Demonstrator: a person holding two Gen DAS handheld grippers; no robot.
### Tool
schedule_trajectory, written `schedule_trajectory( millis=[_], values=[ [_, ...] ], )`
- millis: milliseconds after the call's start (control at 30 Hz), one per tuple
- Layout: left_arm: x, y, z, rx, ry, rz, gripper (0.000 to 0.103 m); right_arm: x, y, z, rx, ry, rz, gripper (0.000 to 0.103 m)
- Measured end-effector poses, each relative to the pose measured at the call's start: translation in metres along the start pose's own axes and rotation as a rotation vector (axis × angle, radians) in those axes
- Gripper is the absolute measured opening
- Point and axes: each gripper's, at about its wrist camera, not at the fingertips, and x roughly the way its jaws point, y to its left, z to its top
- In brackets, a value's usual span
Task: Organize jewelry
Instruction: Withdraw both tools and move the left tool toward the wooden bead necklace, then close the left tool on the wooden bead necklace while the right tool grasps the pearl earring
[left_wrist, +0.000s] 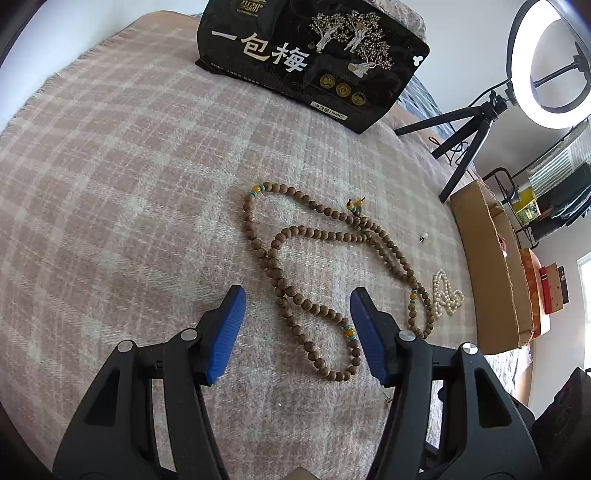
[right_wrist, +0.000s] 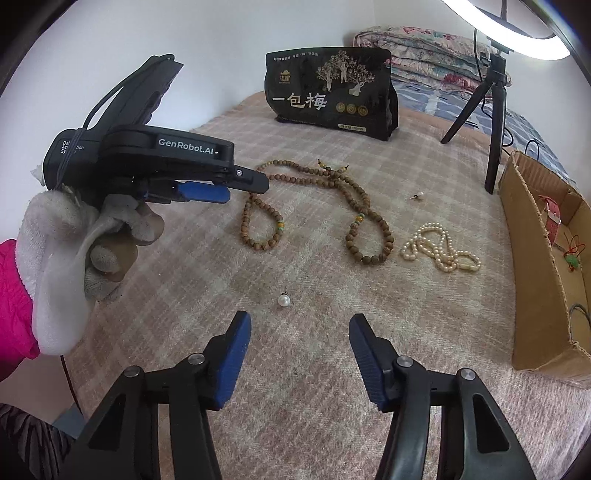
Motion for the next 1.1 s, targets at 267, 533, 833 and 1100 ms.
schedule_trajectory(
  millis=[267,533,833,1100],
  values=[
    [0.018,-0.016,0.008,0.005,0.017,-0.01,0.06,0.003,-0.007,-0.001,0.016,-0.013,0.012,0.056],
    [0.038,-0.046,0.019,0.032,0.019,-0.001,0.06,0.007,-0.008,-0.006,0.023,-0.013,0.033,0.052],
    [0.066,-0.082,0.027,0.095,0.012,0.103,0.066,0.008,-0.011,-0.012,0.045,-0.025,0.041,0.052],
    [0.083,-0.101,0.025,0.238,-0.02,0.248,0.064,0.008,-0.008,-0.011,0.023,-0.026,0.029,0.051]
  ],
)
